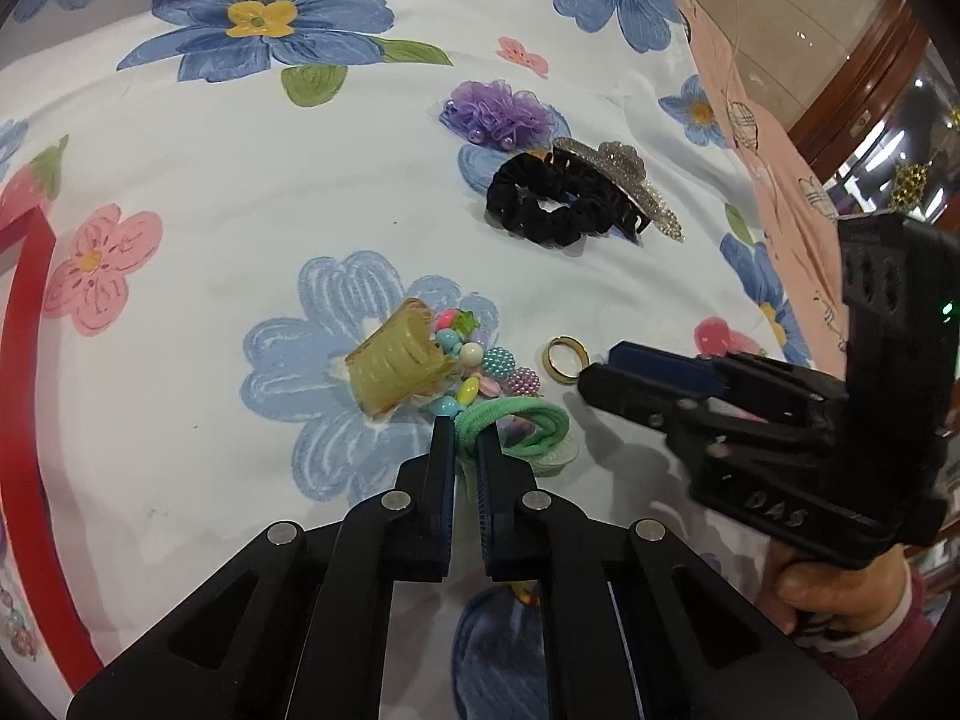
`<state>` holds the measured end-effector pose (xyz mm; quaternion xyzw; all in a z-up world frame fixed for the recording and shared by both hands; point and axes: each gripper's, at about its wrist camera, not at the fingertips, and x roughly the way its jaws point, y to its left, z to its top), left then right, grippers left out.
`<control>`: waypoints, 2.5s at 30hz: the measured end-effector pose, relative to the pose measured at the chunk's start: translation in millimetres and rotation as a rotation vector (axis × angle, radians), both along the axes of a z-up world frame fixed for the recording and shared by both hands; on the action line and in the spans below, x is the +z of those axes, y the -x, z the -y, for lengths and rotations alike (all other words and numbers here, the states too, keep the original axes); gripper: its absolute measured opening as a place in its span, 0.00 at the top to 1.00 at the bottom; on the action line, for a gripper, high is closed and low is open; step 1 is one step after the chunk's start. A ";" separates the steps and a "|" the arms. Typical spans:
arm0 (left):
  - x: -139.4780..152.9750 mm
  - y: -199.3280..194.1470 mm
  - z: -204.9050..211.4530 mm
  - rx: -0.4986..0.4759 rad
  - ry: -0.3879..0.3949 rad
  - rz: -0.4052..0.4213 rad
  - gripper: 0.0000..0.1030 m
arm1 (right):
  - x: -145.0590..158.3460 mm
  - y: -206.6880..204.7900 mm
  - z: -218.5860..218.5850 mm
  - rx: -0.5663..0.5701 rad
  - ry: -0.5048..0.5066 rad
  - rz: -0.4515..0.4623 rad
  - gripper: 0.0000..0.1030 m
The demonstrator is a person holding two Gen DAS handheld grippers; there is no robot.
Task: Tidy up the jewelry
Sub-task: 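Grasp the green hair tie with the left tool while the right tool grasps the gold ring, then carry the hair tie and ring into the red tray and open both tools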
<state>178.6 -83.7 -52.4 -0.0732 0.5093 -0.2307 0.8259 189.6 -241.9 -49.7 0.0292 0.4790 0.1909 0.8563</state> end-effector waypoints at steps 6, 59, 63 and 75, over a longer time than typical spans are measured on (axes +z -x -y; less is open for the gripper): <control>8.4 10.7 -20.5 0.028 0.026 0.007 0.95 | -9.6 -5.5 -15.6 0.017 0.061 0.024 0.72; 27.4 143.5 -282.3 0.608 0.073 0.011 0.95 | 39.4 80.5 -219.6 0.451 -0.150 0.040 0.77; 18.6 144.9 -293.1 0.634 0.073 -0.022 0.95 | 32.8 82.9 -239.8 0.499 -0.131 0.022 0.77; -6.3 137.7 -309.6 0.671 0.065 -0.106 0.95 | -1.6 78.7 -283.0 0.582 -0.007 -0.062 0.77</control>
